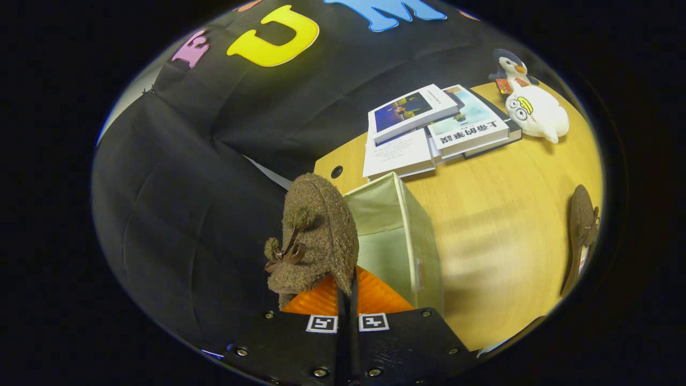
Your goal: Open the storage box then place both shoes into the box .Put the left shoe in first, then the right shoe, with the right side of both shoes facing outward in a uniform manner.
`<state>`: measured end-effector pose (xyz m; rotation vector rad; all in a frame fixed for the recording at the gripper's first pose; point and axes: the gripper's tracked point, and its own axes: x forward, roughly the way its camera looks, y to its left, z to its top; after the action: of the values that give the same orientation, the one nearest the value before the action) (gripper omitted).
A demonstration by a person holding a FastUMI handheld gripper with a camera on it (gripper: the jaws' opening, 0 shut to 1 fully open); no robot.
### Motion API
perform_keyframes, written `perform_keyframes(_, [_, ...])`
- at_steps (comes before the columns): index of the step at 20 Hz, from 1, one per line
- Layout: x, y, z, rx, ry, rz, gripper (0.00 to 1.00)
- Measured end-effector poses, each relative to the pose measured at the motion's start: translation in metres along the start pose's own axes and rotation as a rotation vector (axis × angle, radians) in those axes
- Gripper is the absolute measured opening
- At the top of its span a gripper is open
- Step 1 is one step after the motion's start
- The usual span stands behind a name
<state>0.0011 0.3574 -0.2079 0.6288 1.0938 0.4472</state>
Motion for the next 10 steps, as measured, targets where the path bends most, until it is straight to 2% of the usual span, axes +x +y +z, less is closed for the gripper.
perform_keyframes(10, [0.062,-0.004,-0.046,0.013,0.078,-0.093,0.0])
